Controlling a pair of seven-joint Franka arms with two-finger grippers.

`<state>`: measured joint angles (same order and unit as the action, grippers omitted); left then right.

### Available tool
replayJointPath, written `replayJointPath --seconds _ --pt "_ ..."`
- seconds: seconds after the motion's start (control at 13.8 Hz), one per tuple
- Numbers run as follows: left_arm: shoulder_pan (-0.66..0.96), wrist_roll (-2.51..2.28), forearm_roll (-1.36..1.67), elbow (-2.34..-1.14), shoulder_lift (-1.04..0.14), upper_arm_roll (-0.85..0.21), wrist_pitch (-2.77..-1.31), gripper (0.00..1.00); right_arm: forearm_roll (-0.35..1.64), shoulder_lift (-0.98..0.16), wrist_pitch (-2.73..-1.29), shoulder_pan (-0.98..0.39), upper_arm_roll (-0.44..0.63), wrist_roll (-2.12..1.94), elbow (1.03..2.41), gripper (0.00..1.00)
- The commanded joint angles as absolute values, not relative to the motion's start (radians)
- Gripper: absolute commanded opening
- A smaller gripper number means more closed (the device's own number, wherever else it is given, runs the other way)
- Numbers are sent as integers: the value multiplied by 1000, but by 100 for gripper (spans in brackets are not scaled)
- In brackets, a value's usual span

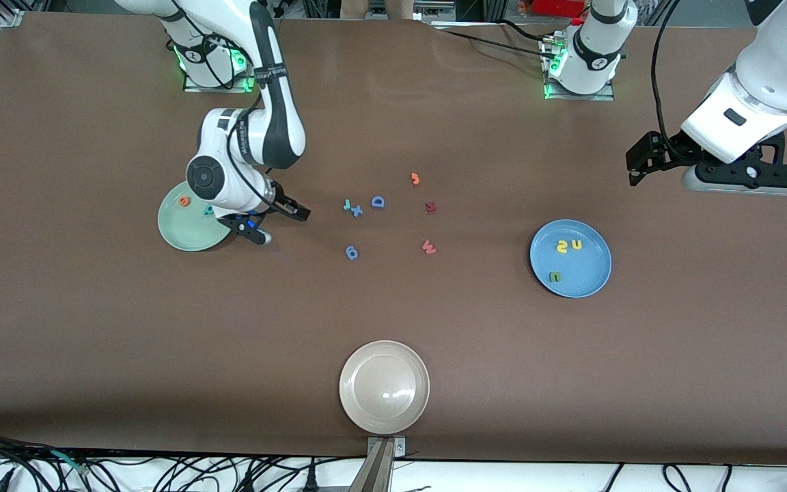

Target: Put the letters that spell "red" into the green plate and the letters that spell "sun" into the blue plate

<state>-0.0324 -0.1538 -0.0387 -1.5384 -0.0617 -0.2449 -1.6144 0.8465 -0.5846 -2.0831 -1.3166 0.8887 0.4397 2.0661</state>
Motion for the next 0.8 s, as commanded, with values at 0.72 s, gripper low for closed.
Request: replayJointPath --seconds 0.72 --pt "-44 -158 -60 -1506 -83 -242 -1614 100 973 -695 -2293 -1373 696 641 2040 99"
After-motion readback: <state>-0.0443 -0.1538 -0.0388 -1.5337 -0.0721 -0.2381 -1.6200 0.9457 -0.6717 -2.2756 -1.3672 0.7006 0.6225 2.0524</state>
